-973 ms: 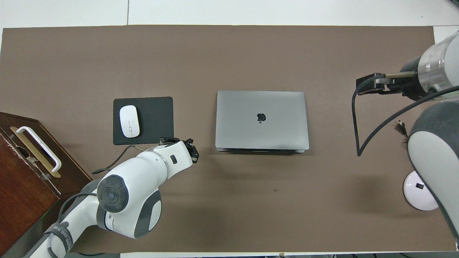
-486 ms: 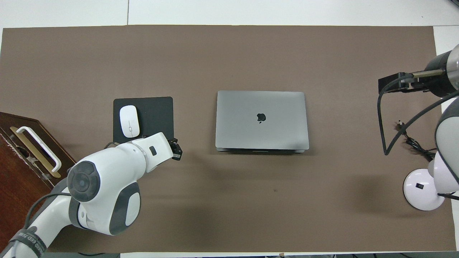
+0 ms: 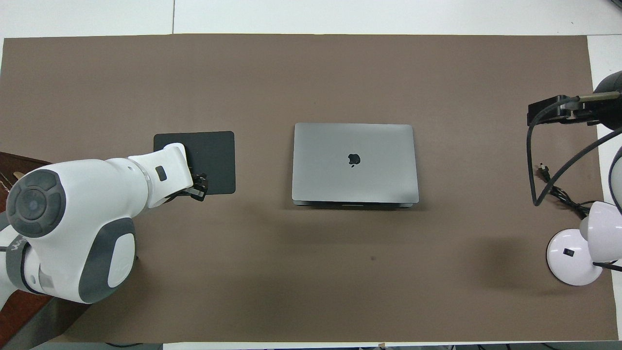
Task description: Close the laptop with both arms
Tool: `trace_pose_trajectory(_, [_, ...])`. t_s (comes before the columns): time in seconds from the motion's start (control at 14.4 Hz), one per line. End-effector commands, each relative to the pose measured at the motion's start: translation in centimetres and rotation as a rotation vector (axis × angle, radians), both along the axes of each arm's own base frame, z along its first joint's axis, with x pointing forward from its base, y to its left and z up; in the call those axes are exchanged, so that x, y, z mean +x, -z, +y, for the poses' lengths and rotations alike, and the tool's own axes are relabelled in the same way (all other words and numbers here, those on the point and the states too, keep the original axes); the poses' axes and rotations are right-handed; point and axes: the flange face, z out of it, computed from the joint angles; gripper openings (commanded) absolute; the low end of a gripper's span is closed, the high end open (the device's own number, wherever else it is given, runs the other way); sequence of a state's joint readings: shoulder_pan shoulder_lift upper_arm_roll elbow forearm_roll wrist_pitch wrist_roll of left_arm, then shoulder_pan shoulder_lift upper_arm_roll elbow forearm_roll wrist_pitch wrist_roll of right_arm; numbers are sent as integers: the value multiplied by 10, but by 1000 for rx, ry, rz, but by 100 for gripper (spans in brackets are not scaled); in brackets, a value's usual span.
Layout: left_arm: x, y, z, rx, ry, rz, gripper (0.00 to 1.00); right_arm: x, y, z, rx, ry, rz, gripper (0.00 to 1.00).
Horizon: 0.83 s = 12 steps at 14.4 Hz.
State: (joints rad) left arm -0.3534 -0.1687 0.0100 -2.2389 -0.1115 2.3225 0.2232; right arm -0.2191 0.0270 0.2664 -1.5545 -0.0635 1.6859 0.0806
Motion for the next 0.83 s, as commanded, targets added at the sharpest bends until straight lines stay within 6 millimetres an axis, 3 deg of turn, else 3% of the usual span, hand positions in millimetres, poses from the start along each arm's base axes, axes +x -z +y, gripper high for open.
trace_pose_trajectory(0.0, [0,-14,24,19,-21,-2,100,-3,1,-3,1,-12,-3,100])
trace_pose_trajectory(0.21, [3,-20,49,18,-77,7,100,-3,1,-4,2,-9,-1,100])
trace_pose_trajectory(0.42, [12,-32,88,19,-156,25,100,-3,0,-4,1,-11,-4,100])
trace_pose_trajectory(0.69, [25,-50,164,12,-308,-3,100,-3,-3,-4,1,-10,-14,100])
trace_pose_trajectory(0.76, [27,-56,172,9,-325,-15,100,-3,-2,-4,3,-10,-15,100])
